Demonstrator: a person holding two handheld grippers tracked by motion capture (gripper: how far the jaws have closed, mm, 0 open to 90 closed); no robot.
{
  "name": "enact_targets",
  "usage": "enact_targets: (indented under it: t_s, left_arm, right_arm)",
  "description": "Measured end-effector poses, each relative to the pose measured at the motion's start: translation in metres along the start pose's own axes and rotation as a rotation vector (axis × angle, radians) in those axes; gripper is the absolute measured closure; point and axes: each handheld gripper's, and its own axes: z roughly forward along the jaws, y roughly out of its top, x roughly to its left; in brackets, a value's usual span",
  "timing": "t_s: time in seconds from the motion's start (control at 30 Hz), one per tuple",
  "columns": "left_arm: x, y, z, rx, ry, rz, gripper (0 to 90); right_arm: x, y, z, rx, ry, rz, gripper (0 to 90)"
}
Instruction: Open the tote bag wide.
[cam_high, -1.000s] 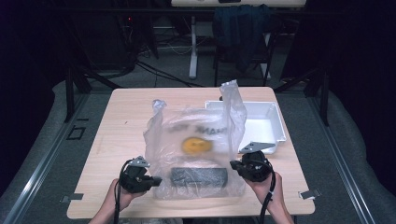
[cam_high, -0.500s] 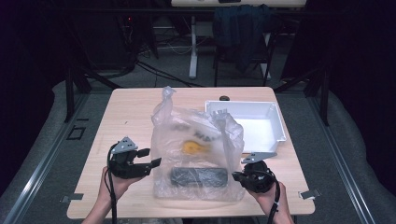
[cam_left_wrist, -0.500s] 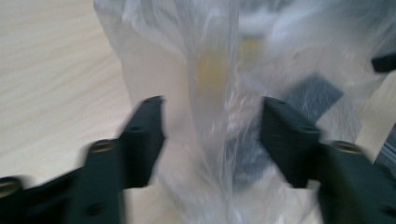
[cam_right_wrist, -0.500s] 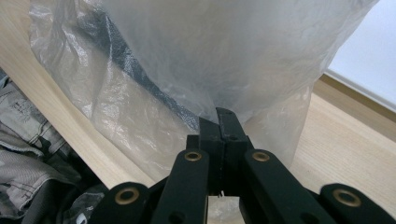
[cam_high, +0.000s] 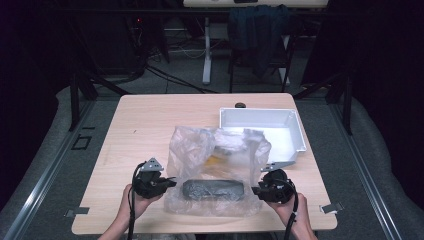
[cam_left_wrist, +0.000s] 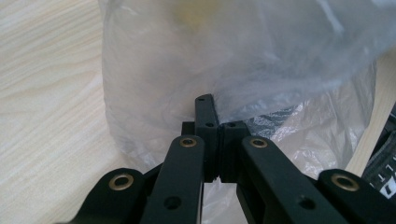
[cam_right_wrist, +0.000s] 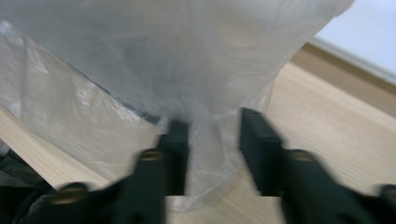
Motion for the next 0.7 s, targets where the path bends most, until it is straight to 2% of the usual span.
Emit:
enact_targets:
  t_s: [0.03, 0.07, 0.1, 0.17, 0.2, 0.23, 0.27, 0.3, 0.37, 0.4, 0.43, 0.57, 0.6, 0.67, 0.7]
  left_arm:
    - [-0.001, -0.001, -0.002, 0.0, -0.01, -0.005, 89.8]
    - [-0.001, -0.001, -0.003, -0.003, -0.008, -0.007, 89.8]
    - [-0.001, -0.001, -0.003, -0.003, -0.008, -0.007, 89.8]
    - [-0.002, -0.002, -0.005, -0.009, -0.009, 0.0, 89.8]
    - [-0.003, -0.003, -0.006, -0.011, -0.011, -0.003, 89.8]
    - [-0.004, -0.003, -0.008, -0.009, -0.012, 0.002, 89.8]
    - [-0.004, -0.003, -0.01, -0.01, -0.01, 0.0, 89.8]
    - [-0.004, -0.003, -0.01, -0.01, -0.01, 0.0, 89.8]
    - [-0.003, -0.005, -0.013, -0.015, -0.003, -0.002, 89.8]
    - [-0.001, -0.007, -0.015, -0.02, 0.002, -0.009, 89.8]
    - [0.001, -0.007, -0.017, -0.018, 0.006, -0.012, 89.9]
    - [0.009, -0.01, -0.021, -0.027, 0.022, -0.043, 89.3]
    - [0.01, -0.009, -0.023, -0.026, 0.031, -0.036, 85.4]
    - [0.009, -0.008, -0.025, -0.03, 0.04, -0.031, 83.3]
    - [0.008, -0.007, -0.027, -0.025, 0.046, -0.028, 77.2]
  right_arm:
    - [0.005, 0.0, -0.006, -0.045, 0.005, 0.012, 47.6]
    - [0.014, 0.003, -0.02, -0.118, -0.022, -0.016, 34.8]
    - [0.014, 0.003, -0.02, -0.118, -0.022, -0.016, 34.8]
    - [0.026, 0.009, -0.03, -0.189, -0.046, -0.038, 32.0]
    - [0.032, 0.013, -0.033, -0.207, -0.059, -0.054, 32.3]
    - [0.038, 0.018, -0.034, -0.23, -0.075, -0.074, 38.2]
    - [0.041, 0.024, -0.032, -0.239, -0.126, -0.075, 56.6]
    - [0.041, 0.024, -0.032, -0.239, -0.126, -0.075, 56.6]
    - [0.035, 0.027, -0.028, -0.252, -0.132, -0.057, 76.7]
    - [0.03, 0.026, -0.027, -0.255, -0.121, -0.041, 85.1]
    - [0.023, 0.023, -0.028, -0.26, -0.088, -0.013, 89.3]
    - [0.011, 0.011, -0.035, -0.263, -0.01, 0.046, 90.0]
    - [0.01, 0.006, -0.038, -0.266, 0.007, 0.052, 90.0]
    - [0.01, 0.005, -0.039, -0.263, 0.006, 0.056, 90.0]
    - [0.01, 0.004, -0.042, -0.264, 0.007, 0.047, 90.0]
